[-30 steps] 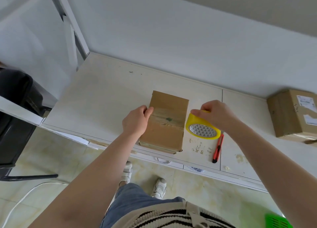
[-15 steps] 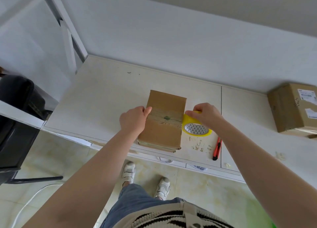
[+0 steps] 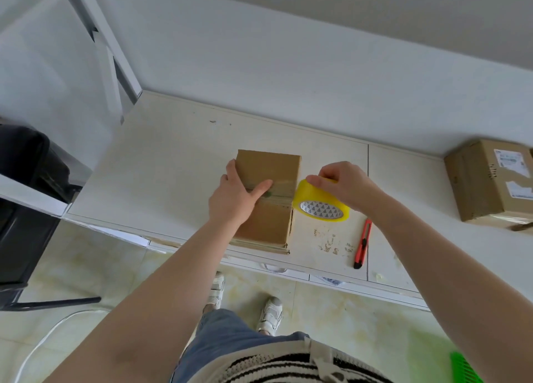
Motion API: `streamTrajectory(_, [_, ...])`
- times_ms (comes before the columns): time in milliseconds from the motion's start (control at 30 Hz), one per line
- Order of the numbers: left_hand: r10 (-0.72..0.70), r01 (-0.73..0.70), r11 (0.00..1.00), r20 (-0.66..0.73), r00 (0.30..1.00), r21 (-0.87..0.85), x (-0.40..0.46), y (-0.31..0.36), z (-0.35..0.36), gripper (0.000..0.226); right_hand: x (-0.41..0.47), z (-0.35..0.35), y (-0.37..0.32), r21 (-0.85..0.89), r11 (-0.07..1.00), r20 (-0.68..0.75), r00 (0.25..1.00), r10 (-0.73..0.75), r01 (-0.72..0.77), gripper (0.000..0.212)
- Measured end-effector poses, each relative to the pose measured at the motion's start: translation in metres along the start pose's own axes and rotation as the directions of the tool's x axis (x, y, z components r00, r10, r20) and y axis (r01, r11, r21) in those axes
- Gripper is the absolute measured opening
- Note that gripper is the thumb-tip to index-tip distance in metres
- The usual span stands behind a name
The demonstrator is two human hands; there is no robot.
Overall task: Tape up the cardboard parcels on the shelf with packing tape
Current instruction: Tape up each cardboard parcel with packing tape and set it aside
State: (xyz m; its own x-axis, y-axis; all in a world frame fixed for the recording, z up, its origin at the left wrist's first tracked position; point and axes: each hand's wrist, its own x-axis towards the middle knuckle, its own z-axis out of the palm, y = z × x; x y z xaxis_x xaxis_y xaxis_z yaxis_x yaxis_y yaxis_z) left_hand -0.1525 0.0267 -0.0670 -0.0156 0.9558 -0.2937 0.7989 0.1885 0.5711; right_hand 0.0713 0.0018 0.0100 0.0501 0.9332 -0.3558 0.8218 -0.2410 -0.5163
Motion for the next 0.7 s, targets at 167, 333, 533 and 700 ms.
streamTrajectory(167, [-0.003, 0.010, 0.993, 0.054, 0.999, -0.119, 0.009, -0.015, -0.010, 0.092, 0.002, 0.001, -0.014, -0.204, 0.979, 0.011, 1.000, -0.024, 0.026, 0.047])
streamTrajectory(333, [-0.002, 0.043, 0.954, 0.139, 0.990, -0.295, 0.017, -0.030, -0.017, 0.093, 0.005, -0.010, -0.015, -0.361, 0.932, -0.012, 1.000, 0.019, -0.022, 0.042])
streamTrajectory(533, [0.073, -0.066, 0.976, 0.027, 0.997, -0.209, 0.025, -0.052, -0.035, 0.084, 0.018, 0.020, -0.049, -0.241, 0.968, 0.003, 0.998, 0.070, -0.067, 0.056])
streamTrajectory(700, [-0.056, 0.145, 0.939, 0.276, 0.959, -0.313, 0.034, -0.044, -0.056, 0.083, 0.027, 0.021, -0.079, -0.339, 0.938, -0.006, 0.998, 0.069, -0.067, 0.051])
